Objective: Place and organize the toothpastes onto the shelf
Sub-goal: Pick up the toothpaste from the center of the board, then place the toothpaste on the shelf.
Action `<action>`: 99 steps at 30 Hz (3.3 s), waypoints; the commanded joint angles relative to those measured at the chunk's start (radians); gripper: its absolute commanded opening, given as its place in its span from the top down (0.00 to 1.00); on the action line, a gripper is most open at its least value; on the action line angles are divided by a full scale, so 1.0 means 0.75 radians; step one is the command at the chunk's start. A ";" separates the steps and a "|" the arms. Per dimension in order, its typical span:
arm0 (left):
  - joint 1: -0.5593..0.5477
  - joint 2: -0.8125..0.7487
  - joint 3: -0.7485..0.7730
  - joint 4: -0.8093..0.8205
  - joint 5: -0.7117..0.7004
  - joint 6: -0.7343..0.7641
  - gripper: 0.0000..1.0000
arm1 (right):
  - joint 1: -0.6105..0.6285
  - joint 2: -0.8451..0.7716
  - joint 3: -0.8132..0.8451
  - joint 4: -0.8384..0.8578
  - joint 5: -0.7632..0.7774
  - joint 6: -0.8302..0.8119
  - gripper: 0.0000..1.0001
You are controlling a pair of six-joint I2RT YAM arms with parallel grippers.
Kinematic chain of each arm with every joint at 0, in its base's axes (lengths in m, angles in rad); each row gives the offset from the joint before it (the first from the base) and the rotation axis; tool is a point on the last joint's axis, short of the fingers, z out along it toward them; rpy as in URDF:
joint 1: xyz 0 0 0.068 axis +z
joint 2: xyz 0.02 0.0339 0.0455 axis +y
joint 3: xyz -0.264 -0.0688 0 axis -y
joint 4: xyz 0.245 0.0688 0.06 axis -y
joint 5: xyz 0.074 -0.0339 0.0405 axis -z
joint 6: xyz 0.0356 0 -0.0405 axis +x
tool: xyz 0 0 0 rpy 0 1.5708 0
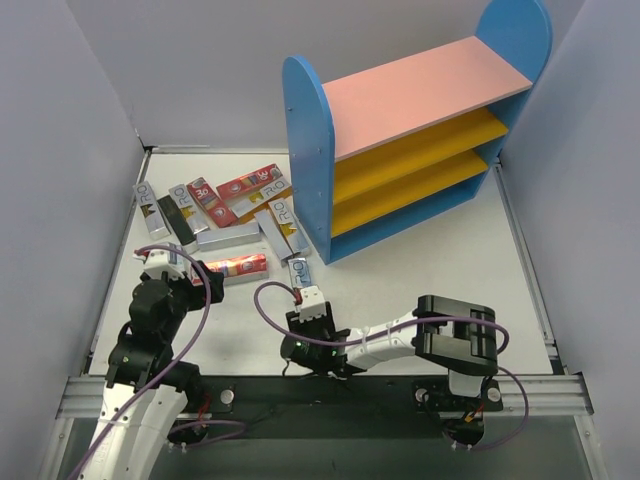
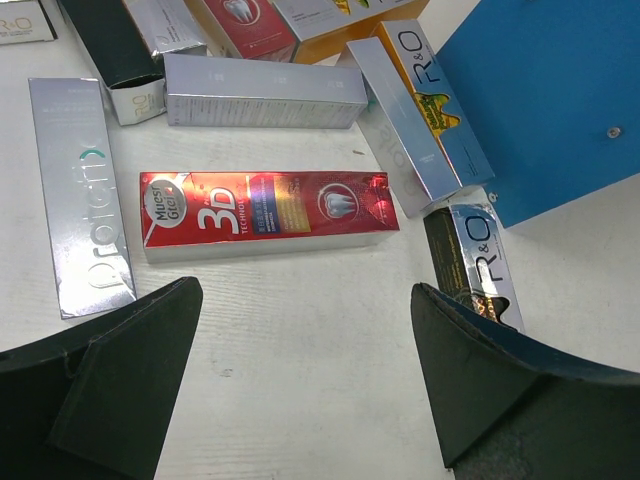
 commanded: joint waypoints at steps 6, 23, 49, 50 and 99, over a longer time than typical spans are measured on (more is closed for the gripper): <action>0.001 0.004 0.058 0.025 0.008 0.003 0.03 | 0.006 -0.282 -0.204 0.018 -0.129 -0.113 0.73; 0.007 -0.018 0.052 0.046 0.037 0.007 0.03 | 0.010 -1.100 -0.562 -0.618 -0.201 0.175 0.79; 0.021 0.000 0.003 0.260 0.127 0.083 0.03 | -1.129 -1.099 -0.345 -0.192 -1.025 -0.769 0.78; 0.021 0.010 0.005 0.287 0.125 0.097 0.03 | -1.132 -1.074 -0.329 -0.171 -1.036 -0.812 0.78; -0.144 0.049 -0.011 0.375 0.064 0.201 0.03 | -1.518 -0.820 -0.276 -0.022 -1.275 -0.298 0.23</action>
